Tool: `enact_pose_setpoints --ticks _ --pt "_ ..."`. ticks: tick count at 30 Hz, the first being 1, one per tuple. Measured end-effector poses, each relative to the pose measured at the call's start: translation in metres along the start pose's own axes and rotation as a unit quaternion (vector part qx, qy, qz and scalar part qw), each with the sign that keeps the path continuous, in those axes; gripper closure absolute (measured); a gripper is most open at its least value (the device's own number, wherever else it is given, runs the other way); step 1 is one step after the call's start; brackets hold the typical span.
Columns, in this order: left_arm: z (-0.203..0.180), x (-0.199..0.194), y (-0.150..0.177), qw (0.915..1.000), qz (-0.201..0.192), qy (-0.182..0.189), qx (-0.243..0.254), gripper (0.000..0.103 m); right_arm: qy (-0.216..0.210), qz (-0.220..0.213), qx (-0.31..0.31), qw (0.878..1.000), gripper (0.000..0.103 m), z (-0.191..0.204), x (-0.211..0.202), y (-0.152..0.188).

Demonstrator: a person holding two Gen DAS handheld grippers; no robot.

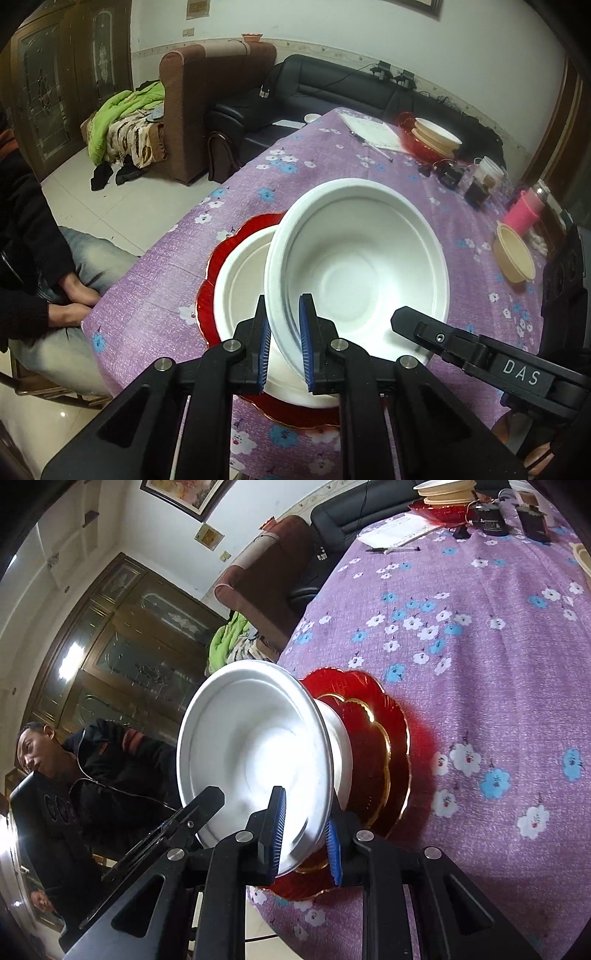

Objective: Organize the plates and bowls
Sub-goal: 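Lower the white bowl onto the white plate on the stack, open grippers, then move both grippers to the beige plastic bowl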

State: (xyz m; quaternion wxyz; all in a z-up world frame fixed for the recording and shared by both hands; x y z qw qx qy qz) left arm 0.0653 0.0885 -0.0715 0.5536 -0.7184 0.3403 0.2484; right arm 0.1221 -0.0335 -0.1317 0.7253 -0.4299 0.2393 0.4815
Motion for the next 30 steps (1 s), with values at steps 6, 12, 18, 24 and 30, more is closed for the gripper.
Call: enact_pose_setpoints --ticks 6,12,18,24,30 --pt "0.008 0.012 0.003 0.9998 0.016 -0.009 0.002 0.089 0.010 0.005 -0.004 1.000 0.083 0.002 0.010 0.004" --pt "0.010 0.011 0.001 0.9994 0.008 -0.033 0.011 0.089 0.016 0.006 0.000 1.000 0.080 0.000 0.014 0.005" --pt "0.009 0.010 0.000 0.9979 0.012 -0.053 0.035 0.088 0.031 -0.022 -0.021 0.999 0.080 0.003 0.008 0.002" --pt "-0.006 -0.001 -0.009 0.9881 -0.011 -0.113 0.103 0.085 0.028 -0.019 -0.015 0.999 0.082 -0.005 0.008 0.002" --pt "-0.017 -0.027 -0.029 0.9686 -0.057 -0.163 0.179 0.026 0.021 -0.026 0.000 0.999 0.080 -0.013 0.001 -0.001"
Point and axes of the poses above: each gripper's, at about its wrist camera, not at the fingertips, and x roughly the way its jaws point, z to its left, y to its underside, the point moved 8 cm from there along x, roughly the way its jaws point, and after that the axes turned 10 degrees about y, right-handed, at the moved point
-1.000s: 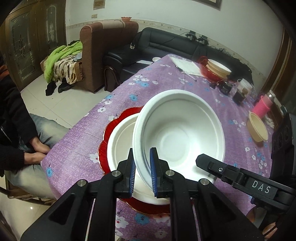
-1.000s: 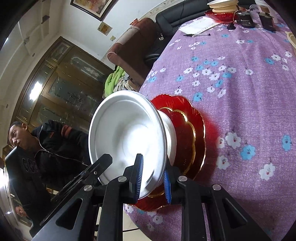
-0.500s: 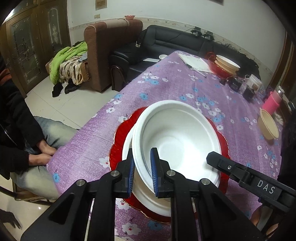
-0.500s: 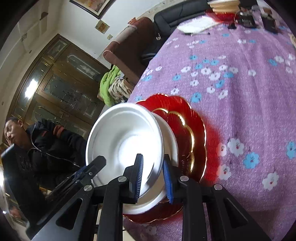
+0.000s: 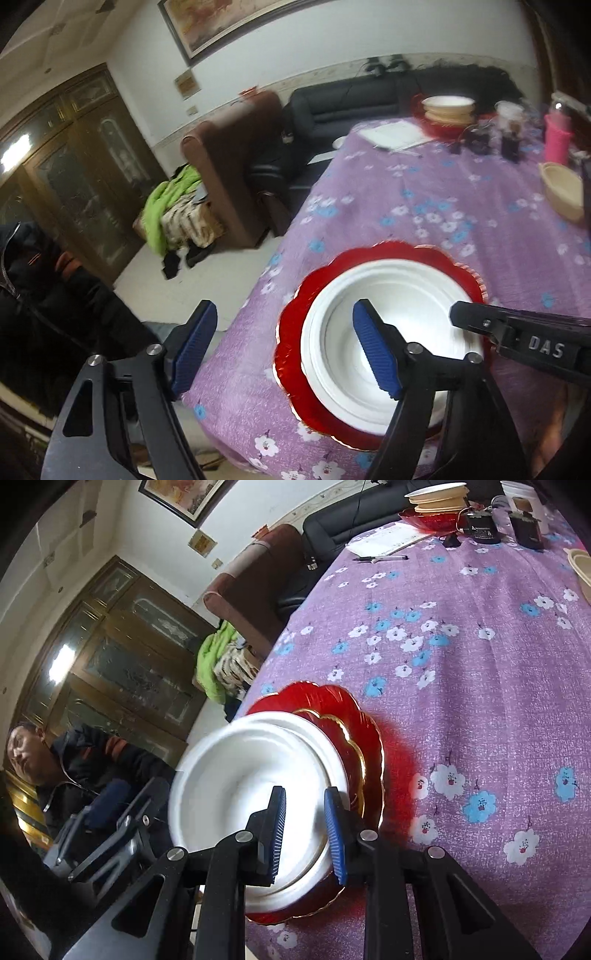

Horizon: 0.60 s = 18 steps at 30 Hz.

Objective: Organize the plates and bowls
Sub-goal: 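Move both grippers to the beige plastic bowl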

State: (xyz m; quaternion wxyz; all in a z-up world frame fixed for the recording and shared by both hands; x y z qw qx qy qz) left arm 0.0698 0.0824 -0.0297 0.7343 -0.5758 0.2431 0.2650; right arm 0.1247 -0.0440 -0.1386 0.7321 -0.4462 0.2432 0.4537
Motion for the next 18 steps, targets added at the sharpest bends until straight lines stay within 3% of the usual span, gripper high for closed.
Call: enact_pose_setpoints --ticks 6,9,14,18 --pt "0.024 -0.010 -0.009 0.9984 -0.020 -0.008 -0.053 0.026 -0.015 -0.049 0.011 0.999 0.079 -0.010 -0.029 -0.015" --pt "0.010 -0.015 -0.013 0.9980 -0.024 0.019 -0.055 0.027 -0.006 -0.074 0.024 0.997 0.079 -0.029 -0.042 -0.025" --pt "-0.060 -0.018 -0.023 0.9962 -0.020 0.085 -0.001 0.027 0.010 -0.075 0.071 0.995 0.078 -0.075 -0.052 -0.033" --pt "-0.136 -0.017 -0.028 0.9848 0.005 0.167 0.049 0.027 0.022 -0.080 0.109 0.991 0.070 -0.120 -0.066 -0.037"
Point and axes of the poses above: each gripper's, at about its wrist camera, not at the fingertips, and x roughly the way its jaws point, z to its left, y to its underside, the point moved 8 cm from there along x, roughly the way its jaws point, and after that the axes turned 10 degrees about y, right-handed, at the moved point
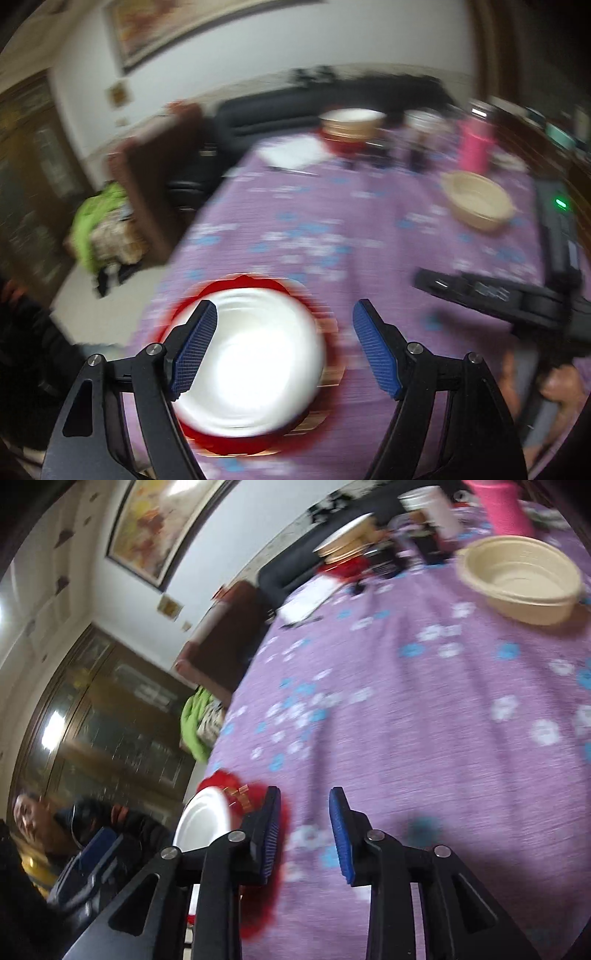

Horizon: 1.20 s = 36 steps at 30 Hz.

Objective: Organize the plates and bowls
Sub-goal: 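Move both grippers to the beige plastic bowl, then close both grippers on the beige bowl rim and lift it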

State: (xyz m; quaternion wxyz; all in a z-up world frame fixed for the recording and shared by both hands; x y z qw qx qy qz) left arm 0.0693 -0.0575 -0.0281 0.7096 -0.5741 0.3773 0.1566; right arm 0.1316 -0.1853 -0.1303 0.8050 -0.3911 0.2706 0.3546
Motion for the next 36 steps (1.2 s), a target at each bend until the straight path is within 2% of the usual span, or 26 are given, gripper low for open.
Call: enact_pose_setpoints --ticks 1,4,8,11,13,18,21,24,26,32,36 --pt "-0.015 0.006 -0.002 0.9997 0.010 0.021 0.006 0.027 0.003 -0.005 0.012 1.000 0.065 -0.012 -0.005 -0.004" --pt "-0.056 0.034 -0.010 0.9956 0.051 0.077 0.014 0.027 0.019 -0.026 0.049 0.998 0.063 -0.057 -0.024 -0.023" --pt "-0.078 0.071 -0.038 0.9892 0.088 0.113 -0.031 0.027 0.050 -0.062 0.095 0.992 0.063 -0.120 -0.059 -0.059" --pt "-0.090 0.093 -0.064 0.9869 0.095 0.119 -0.055 0.027 0.077 -0.097 0.124 0.984 0.055 -0.161 -0.090 -0.096" --pt "-0.098 0.112 -0.083 0.9853 0.105 0.116 -0.067 0.027 0.092 -0.108 0.143 0.979 0.042 -0.182 -0.101 -0.120" --pt "-0.120 0.157 -0.114 0.9763 0.144 0.123 -0.105 0.027 0.089 -0.099 0.207 0.969 0.038 -0.224 -0.095 -0.175" --pt "-0.129 0.178 -0.128 0.9738 0.154 0.121 -0.116 0.027 0.061 -0.088 0.240 0.965 0.038 -0.237 -0.073 -0.184" --pt "-0.141 0.195 -0.136 0.9736 0.155 0.124 -0.112 0.027 0.067 -0.074 0.245 0.964 0.038 -0.249 -0.058 -0.179" --pt "-0.149 0.205 -0.136 0.9703 0.160 0.134 -0.122 0.027 0.046 -0.081 0.246 0.965 0.038 -0.252 -0.059 -0.181" --pt "-0.167 0.225 -0.135 0.9655 0.170 0.146 -0.133 0.027 0.046 -0.089 0.245 0.964 0.038 -0.253 -0.062 -0.182" --pt "-0.177 0.236 -0.131 0.9656 0.180 0.138 -0.128 0.027 0.043 -0.083 0.245 0.965 0.039 -0.252 -0.056 -0.182"
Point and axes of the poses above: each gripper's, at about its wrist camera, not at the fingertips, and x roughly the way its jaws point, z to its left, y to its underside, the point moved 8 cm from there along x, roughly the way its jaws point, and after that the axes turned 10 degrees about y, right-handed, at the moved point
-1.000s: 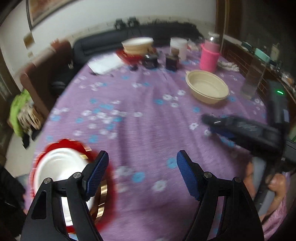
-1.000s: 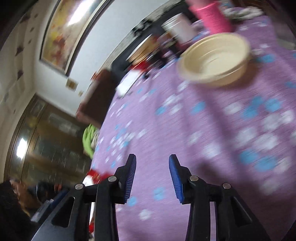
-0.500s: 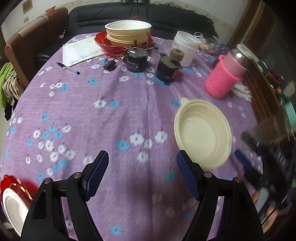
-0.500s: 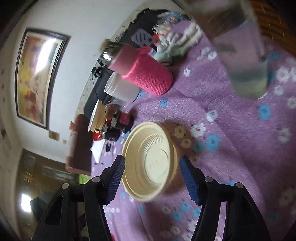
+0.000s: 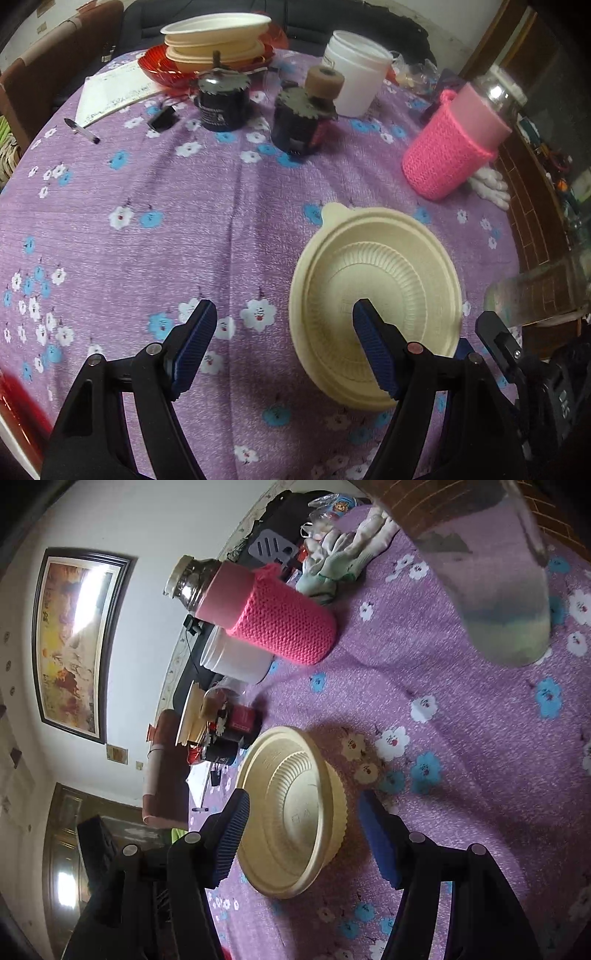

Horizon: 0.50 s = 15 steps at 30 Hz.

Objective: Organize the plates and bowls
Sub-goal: 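Close both grippers on the beige bowl rim and lift it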

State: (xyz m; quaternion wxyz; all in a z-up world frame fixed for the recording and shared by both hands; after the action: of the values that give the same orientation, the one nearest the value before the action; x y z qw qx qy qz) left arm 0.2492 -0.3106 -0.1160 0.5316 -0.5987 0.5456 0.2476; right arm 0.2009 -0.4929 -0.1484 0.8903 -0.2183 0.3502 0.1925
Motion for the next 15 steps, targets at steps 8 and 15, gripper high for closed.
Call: enact_pose_setpoints --ticks 8,15 --pt "0.003 0.010 0.003 0.9999 0.007 -0.009 -0.010 0.027 0.015 0.013 -0.013 1.000 0.041 0.004 0.014 0.010" --pt "0.002 0.010 0.002 0.9999 0.002 -0.012 -0.007 0.042 0.036 0.015 -0.027 0.999 0.056 0.005 0.027 0.019"
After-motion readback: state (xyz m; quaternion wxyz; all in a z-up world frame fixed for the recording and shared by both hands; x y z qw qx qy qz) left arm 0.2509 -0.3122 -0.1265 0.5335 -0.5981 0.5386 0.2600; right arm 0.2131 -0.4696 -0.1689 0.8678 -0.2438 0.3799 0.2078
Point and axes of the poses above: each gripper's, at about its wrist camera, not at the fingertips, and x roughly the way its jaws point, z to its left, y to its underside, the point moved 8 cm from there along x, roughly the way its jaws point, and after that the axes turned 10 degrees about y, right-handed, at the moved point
